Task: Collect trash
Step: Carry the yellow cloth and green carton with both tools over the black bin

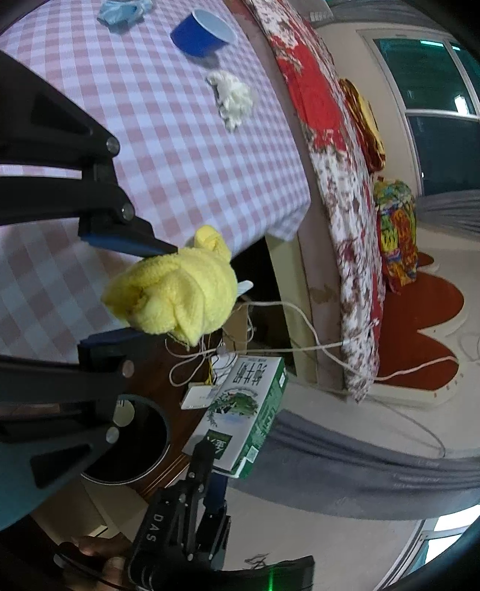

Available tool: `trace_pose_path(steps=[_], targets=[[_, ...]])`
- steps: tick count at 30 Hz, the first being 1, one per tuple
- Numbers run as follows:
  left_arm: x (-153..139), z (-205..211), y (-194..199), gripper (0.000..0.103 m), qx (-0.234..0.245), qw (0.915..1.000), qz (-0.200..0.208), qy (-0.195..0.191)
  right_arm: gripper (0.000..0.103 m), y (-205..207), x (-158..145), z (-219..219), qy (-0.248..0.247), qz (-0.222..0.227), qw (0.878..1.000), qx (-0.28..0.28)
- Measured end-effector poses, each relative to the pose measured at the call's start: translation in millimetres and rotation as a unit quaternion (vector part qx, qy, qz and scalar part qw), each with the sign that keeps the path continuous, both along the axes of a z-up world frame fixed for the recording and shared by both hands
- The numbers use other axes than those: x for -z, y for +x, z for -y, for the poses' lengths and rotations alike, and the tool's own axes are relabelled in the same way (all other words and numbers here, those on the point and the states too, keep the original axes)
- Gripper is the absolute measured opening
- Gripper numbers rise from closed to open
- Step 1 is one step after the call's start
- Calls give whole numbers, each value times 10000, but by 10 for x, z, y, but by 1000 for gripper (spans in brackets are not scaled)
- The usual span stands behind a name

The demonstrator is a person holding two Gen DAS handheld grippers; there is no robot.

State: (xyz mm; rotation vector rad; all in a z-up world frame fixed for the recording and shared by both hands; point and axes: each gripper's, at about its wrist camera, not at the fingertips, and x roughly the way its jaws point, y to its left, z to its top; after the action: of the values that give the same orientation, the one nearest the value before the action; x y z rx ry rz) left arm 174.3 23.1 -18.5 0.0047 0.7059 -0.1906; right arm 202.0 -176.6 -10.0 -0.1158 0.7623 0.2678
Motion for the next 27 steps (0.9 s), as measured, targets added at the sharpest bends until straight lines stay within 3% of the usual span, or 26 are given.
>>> trace_pose_path(steps=[13,27], targets=[[153,662,89,37,792,9967,-192,-9,39,-132,359,736,-69,-350,9974,632],[535,1470,114,37,1712,9823,-755,64,39,-442,818,1444,-157,-884,9891,1165]])
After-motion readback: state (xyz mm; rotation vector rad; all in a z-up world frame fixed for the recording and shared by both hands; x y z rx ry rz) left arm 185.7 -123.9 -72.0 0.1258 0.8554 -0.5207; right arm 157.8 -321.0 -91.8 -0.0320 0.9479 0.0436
